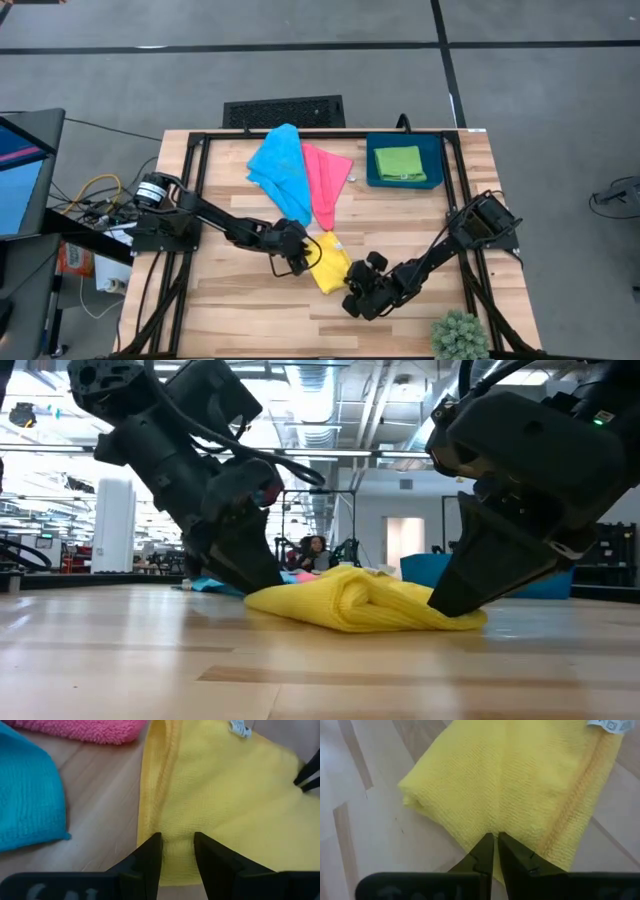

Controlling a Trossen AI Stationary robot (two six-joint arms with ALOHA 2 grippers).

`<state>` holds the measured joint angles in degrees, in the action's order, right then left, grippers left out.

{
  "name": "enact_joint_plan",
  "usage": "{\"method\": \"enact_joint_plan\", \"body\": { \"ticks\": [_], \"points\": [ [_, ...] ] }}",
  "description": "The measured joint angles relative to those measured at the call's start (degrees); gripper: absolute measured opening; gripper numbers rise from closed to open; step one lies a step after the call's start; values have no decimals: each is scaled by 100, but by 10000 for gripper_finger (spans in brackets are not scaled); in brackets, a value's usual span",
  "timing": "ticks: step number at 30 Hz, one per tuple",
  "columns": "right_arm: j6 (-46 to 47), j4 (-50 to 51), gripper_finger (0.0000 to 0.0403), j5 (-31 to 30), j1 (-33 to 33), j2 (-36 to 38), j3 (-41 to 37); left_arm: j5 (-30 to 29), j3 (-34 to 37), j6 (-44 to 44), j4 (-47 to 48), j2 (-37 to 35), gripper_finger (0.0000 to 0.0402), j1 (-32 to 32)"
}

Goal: Fold microfiber towels
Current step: Fold the yellow towel

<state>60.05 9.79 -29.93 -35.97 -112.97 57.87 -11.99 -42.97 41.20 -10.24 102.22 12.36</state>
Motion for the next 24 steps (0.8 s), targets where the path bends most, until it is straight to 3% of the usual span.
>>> {"method": "enact_joint_plan", "body": {
  "ticks": [5, 9, 12, 16, 19, 24],
  "points": [
    [-8, 70, 56, 37, 0, 147, -12, 128, 43, 134, -149, -46, 112, -1],
    [246, 591, 56, 69, 7, 696, -45, 419, -56, 785, -413, -81, 112, 7],
    [1254, 1359, 56, 148, -4, 1298, -20, 545, -224, 1056, -487, -163, 112, 45],
    [2911, 2470, 64, 1091, -1, 1837, -26, 555, -421, 1250, -482, -338, 112, 53],
    [3749, 2478, 96, 1425, -102, 1983, -17, 523, -581, 1220, -533, -513, 112, -36],
    [4684, 1952, 192, 1292, -269, 1690, -10, 755, -724, 737, -611, -450, 112, -369]
  ]
}}
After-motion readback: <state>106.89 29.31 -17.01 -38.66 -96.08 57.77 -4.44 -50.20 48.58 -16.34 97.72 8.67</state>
